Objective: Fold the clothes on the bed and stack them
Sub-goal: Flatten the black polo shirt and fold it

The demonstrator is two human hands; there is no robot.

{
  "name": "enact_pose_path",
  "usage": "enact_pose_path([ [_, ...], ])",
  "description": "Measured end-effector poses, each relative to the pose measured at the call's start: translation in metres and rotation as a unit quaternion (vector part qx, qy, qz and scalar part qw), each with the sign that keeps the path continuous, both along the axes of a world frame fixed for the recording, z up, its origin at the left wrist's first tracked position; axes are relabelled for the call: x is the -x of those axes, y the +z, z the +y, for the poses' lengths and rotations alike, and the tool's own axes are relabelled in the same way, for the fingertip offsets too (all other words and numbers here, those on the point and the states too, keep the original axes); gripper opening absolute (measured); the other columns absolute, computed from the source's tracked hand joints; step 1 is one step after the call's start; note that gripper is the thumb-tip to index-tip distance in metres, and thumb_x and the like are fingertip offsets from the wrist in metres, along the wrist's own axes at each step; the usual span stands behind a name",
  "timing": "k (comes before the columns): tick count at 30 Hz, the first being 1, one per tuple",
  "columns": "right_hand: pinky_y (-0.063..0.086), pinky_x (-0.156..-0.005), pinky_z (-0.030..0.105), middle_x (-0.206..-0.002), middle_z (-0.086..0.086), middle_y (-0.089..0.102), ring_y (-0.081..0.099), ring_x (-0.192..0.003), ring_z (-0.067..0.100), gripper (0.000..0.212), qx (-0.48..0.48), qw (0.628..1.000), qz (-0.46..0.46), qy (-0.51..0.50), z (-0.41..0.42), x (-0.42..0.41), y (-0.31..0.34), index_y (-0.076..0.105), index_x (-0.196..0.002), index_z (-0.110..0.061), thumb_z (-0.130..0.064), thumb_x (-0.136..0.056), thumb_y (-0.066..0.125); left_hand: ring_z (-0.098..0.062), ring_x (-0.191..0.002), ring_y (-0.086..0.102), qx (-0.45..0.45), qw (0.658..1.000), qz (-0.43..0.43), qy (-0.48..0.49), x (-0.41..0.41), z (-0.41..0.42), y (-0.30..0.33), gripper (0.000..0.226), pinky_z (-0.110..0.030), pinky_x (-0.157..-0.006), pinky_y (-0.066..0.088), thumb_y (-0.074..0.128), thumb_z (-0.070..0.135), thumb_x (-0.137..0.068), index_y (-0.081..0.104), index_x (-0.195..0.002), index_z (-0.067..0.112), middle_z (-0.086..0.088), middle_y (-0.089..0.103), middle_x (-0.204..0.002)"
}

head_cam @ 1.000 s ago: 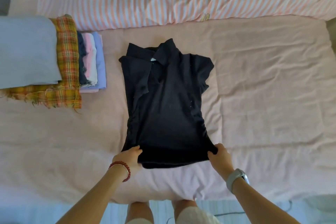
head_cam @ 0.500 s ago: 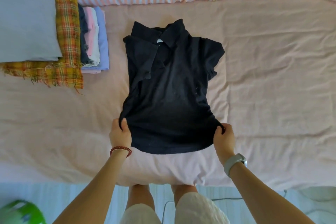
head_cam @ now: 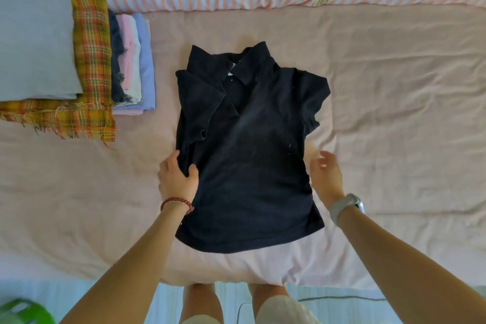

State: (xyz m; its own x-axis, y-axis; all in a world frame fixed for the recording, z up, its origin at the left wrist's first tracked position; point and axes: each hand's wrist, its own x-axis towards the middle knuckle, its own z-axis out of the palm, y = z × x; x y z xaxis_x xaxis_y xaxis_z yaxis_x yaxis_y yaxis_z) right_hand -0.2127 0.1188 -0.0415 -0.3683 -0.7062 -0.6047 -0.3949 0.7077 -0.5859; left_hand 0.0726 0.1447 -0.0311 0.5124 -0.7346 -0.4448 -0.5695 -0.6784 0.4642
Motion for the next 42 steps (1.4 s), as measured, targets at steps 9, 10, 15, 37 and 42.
enact_pose_path([
  [9,0.044,-0.073,0.031,-0.09,0.003,0.051,0.05,-0.085,0.021,0.018,-0.003,0.979,-0.126,-0.161,-0.125,-0.012,-0.008,0.051,-0.093,-0.015,-0.033,-0.092,0.053,-0.033,-0.135,0.023,-0.049,0.967,-0.142,-0.206,-0.001,-0.102,-0.026,0.07,-0.051,-0.102,0.032,0.056,0.047,-0.086,0.026,-0.143,0.019,-0.01,0.022,-0.15],
  [10,0.043,-0.067,0.03,-0.081,0.002,0.05,0.05,-0.078,0.02,0.022,-0.005,0.976,-0.132,-0.175,-0.132,-0.011,-0.009,0.047,-0.081,-0.015,-0.033,-0.09,0.055,-0.034,-0.134,0.024,-0.067,0.962,-0.155,-0.216,-0.002,-0.105,-0.029,0.072,-0.051,-0.101,0.033,0.057,0.049,-0.085,0.026,-0.143,0.019,-0.011,0.021,-0.15],
  [15,0.049,-0.078,0.033,-0.084,0.001,0.059,0.058,-0.083,0.02,0.023,-0.011,0.964,-0.17,-0.202,-0.143,-0.007,-0.009,0.057,-0.107,-0.006,-0.019,-0.088,0.058,-0.043,-0.102,0.052,0.071,0.979,-0.146,-0.125,-0.015,-0.118,-0.035,0.033,-0.041,-0.074,0.042,0.05,0.023,-0.092,0.052,-0.118,0.002,-0.025,0.058,-0.113],
  [37,0.048,-0.069,0.025,-0.091,0.003,0.061,0.058,-0.08,0.015,0.023,0.047,0.95,-0.258,-0.17,-0.153,-0.004,0.013,0.055,-0.11,-0.007,-0.011,-0.088,0.057,-0.018,-0.137,0.026,0.18,0.977,0.096,-0.058,-0.009,-0.121,-0.011,0.054,-0.026,-0.109,0.021,0.03,0.024,-0.094,0.023,-0.147,0.021,-0.005,0.026,-0.152],
  [42,0.041,-0.067,0.036,-0.082,0.008,0.055,0.056,-0.083,0.034,0.026,0.09,0.98,0.097,0.146,-0.145,-0.006,0.012,0.044,-0.112,-0.003,-0.02,-0.093,0.049,-0.029,-0.141,-0.02,-0.124,0.953,-0.052,-0.27,0.008,-0.115,-0.036,0.062,-0.053,-0.113,-0.004,0.026,0.051,-0.096,-0.007,-0.147,0.036,-0.004,-0.02,-0.155],
])
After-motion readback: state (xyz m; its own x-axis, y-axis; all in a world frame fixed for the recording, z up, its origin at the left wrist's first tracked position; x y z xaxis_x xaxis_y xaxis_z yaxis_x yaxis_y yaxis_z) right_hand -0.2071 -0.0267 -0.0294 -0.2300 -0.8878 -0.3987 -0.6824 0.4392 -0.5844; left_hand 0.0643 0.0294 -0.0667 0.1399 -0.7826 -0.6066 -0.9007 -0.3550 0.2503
